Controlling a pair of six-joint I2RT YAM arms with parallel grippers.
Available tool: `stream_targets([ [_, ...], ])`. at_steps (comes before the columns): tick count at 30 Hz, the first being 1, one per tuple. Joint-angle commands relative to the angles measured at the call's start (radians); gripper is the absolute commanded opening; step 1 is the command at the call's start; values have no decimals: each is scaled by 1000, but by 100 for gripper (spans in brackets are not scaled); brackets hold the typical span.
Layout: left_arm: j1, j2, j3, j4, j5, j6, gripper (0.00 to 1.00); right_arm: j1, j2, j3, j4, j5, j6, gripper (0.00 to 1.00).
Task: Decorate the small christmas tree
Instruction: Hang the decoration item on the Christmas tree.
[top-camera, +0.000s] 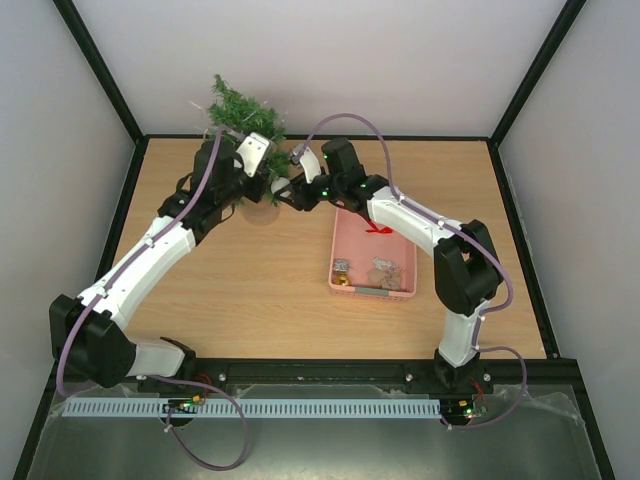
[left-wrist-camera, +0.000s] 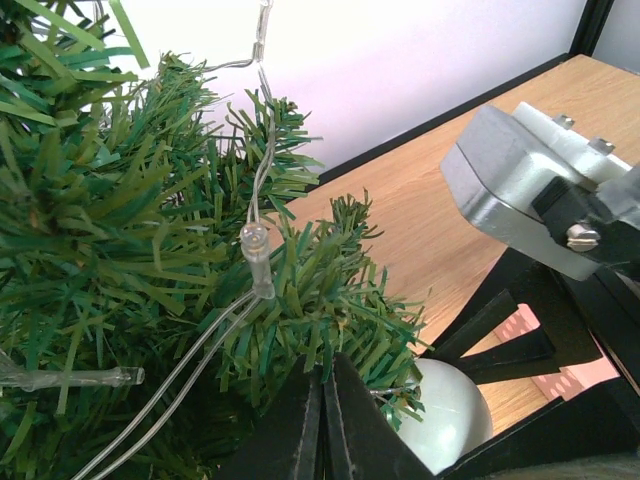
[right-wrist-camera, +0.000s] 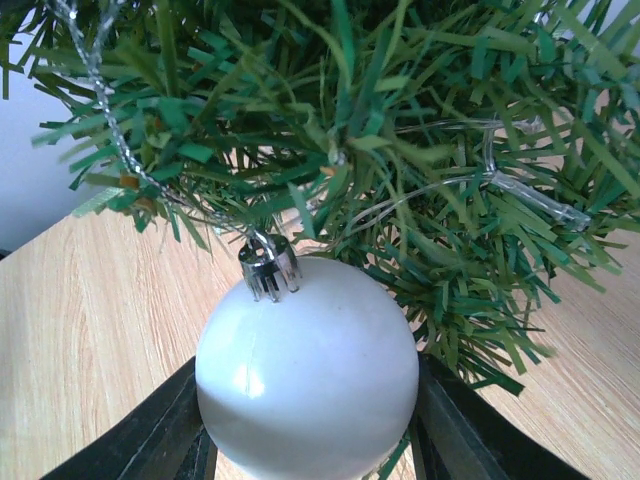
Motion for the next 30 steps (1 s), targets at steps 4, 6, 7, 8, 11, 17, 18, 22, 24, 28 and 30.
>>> stream_targets([
  [4, -4, -20, -11, 0, 13, 11, 2, -5, -2, 23, -16, 18, -4, 47],
  [6, -4, -21, -11, 1, 19, 12, 2, -5, -6, 23, -9, 26, 4, 50],
  [7, -4, -22, -12, 3, 27, 13, 2, -5, -8, 23, -5, 32, 9, 51],
  [8, -4, -24, -13, 7, 36, 13, 2, -5, -12, 23, 0, 38, 13, 52],
  [11, -4, -25, -14, 10, 54, 14, 2, -5, -30, 18, 8, 49, 25, 55],
  [17, -4, -25, -21, 14, 78, 11, 2, -5, -97, -34, 9, 81, 53, 61],
  [18, -5, -27, -22, 13, 79, 10, 2, -5, -109, -44, 7, 85, 55, 62],
  [22, -5, -35, -30, 14, 83, 10, 2, -6, -149, -86, -3, 105, 64, 63],
  [24, -5, -42, -33, 15, 84, 10, 2, -5, -171, -110, 0, 110, 68, 64],
  [28, -7, -54, -35, 14, 84, 8, 4, -5, -228, -154, 4, 136, 88, 68],
  [30, -7, -63, -35, 12, 84, 7, 8, -5, -267, -186, 21, 160, 107, 68],
])
